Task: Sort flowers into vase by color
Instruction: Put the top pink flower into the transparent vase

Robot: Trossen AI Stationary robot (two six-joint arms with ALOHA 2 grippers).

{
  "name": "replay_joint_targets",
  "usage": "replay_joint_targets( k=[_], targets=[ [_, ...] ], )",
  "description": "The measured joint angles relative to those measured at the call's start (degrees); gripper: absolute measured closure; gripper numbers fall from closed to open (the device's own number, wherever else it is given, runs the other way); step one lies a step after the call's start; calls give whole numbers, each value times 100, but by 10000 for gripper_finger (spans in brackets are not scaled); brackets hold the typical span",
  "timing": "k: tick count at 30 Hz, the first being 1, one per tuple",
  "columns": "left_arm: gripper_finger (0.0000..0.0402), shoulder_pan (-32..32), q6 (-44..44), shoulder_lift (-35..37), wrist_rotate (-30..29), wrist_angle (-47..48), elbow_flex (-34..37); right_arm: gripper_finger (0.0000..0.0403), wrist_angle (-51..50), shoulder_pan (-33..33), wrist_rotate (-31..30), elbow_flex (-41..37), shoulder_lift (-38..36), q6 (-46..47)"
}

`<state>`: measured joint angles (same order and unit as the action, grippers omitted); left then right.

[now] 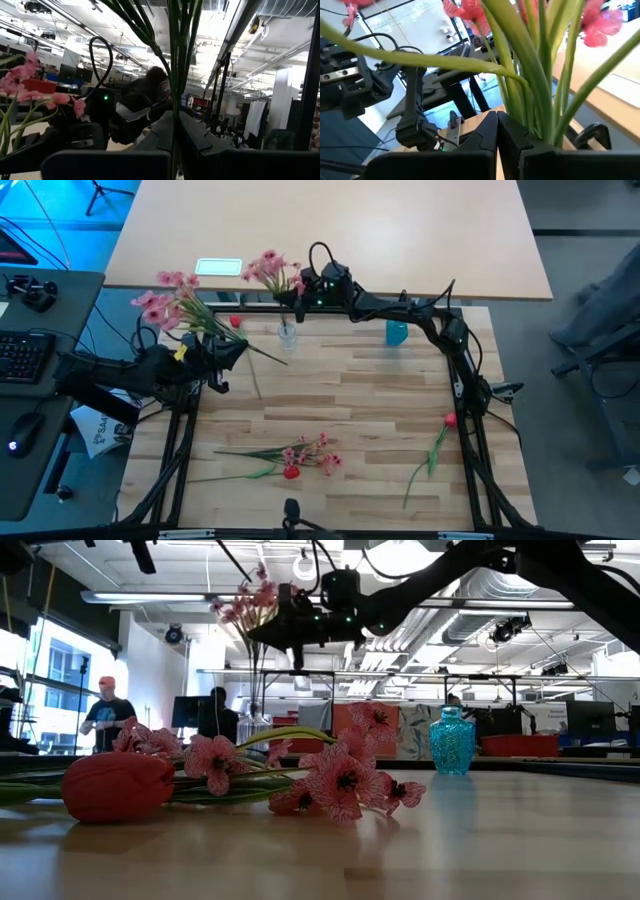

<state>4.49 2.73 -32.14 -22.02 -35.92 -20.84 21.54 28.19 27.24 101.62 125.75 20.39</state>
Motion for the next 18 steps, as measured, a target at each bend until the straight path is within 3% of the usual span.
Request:
replay_joint_targets(
  k=[7, 18],
  targets=[
    [401, 0, 1, 8, -1, 128, 0, 403, 12, -152, 77, 0, 0, 8],
    [401, 2, -333, 696, -23, 404, 0, 403, 9, -131, 1242, 0, -62, 45]
  ],
)
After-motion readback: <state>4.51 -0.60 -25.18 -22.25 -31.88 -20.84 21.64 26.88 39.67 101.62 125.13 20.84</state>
